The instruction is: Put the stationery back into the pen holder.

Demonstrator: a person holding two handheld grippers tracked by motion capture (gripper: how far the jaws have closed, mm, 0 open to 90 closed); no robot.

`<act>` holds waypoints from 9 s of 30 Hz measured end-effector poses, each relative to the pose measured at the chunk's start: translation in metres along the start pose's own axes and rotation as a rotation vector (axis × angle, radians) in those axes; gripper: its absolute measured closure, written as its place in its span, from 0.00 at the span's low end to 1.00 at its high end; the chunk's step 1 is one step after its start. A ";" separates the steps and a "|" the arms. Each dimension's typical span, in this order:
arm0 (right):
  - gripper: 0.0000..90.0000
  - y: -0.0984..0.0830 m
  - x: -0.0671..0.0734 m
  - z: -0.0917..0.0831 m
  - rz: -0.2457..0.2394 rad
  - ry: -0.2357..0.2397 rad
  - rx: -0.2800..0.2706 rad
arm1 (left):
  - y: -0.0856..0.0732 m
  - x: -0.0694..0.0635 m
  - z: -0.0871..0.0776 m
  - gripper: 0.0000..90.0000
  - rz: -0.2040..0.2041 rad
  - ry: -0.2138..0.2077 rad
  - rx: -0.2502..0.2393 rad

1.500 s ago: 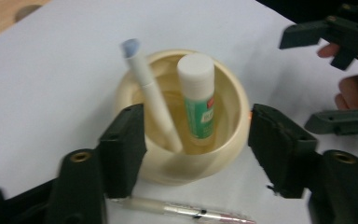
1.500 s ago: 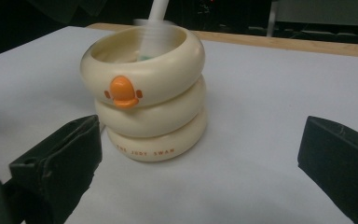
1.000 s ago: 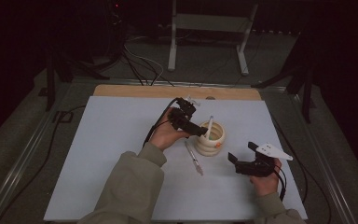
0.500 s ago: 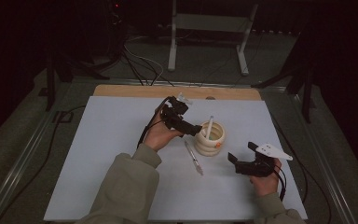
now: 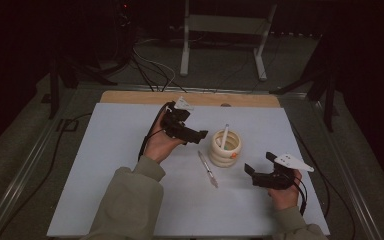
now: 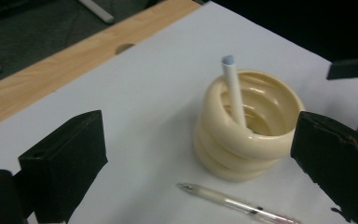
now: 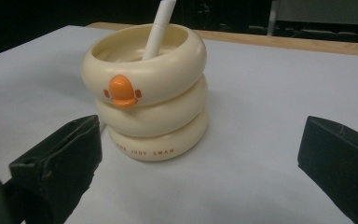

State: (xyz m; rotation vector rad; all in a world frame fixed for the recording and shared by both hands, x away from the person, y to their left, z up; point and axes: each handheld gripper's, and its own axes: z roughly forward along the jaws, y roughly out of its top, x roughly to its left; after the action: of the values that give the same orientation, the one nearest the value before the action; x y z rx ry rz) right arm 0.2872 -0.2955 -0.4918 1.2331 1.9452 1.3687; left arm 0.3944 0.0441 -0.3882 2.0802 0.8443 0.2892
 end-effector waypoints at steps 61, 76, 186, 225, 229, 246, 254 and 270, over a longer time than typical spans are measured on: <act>0.00 -0.001 0.001 0.002 -0.007 -0.010 0.010 | -0.194 0.039 -0.113 0.00 -0.154 0.311 -0.282; 0.00 0.003 -0.001 -0.001 0.022 0.009 0.022 | -0.201 0.037 -0.114 0.00 -0.161 0.362 -0.299; 0.74 0.027 0.132 0.131 -0.106 -0.175 0.514 | -0.202 0.034 -0.107 0.01 -0.162 0.339 -0.270; 0.90 0.033 0.121 0.140 -0.072 -0.046 0.630 | -0.202 0.034 -0.105 0.01 -0.154 0.335 -0.255; 0.90 0.035 0.121 0.140 -0.080 -0.040 0.645 | -0.202 0.034 -0.105 0.01 -0.154 0.334 -0.254; 0.90 0.043 0.124 0.147 -0.153 -0.029 0.738 | -0.203 0.034 -0.104 0.01 -0.157 0.332 -0.252; 0.90 0.044 0.123 0.147 -0.146 -0.019 0.741 | -0.203 0.034 -0.104 0.01 -0.155 0.330 -0.250; 0.90 0.047 0.126 0.140 -0.155 0.011 0.692 | -0.203 0.034 -0.104 0.01 -0.157 0.331 -0.250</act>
State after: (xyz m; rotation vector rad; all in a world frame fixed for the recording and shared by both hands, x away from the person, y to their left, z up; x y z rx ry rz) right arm 0.3518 -0.1129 -0.4898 1.3066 2.5656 0.6275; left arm 0.2762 0.2156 -0.4868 1.7475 1.1011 0.6320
